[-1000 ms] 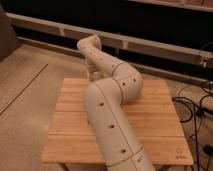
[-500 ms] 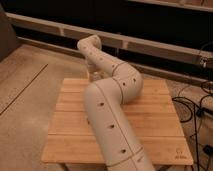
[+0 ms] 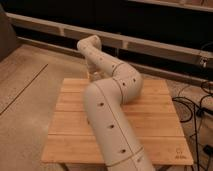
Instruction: Place the ceramic cup over the eraser
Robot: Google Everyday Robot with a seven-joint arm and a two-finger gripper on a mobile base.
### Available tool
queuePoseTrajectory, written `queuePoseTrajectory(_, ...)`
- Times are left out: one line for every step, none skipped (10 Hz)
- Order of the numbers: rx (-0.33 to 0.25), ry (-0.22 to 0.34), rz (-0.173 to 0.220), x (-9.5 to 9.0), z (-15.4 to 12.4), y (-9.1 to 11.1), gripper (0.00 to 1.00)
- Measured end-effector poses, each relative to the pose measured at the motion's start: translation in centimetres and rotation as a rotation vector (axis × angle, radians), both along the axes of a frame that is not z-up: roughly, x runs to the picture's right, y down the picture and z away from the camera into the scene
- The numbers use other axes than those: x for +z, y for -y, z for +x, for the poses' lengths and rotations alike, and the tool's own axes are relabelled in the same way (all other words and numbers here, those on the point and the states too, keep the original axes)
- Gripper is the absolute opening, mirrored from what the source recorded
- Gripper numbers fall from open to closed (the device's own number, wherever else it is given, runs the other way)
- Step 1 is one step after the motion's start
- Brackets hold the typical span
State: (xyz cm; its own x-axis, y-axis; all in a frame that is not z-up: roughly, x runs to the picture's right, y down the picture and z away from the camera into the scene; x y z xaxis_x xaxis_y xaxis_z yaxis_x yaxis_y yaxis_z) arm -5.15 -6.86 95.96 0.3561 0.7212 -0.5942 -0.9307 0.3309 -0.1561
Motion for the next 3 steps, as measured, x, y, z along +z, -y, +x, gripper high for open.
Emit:
queuePoseTrajectory(0.0, -0.001, -0.001, 0.08, 0.11, -0.09, 0.8)
queuePoseTrajectory(0.0, -0.002, -0.002, 0.14, 0.15, -0.17, 0.8)
queuePoseTrajectory(0.001, 0.0, -0.003, 0.12, 0.08, -0.19, 0.8)
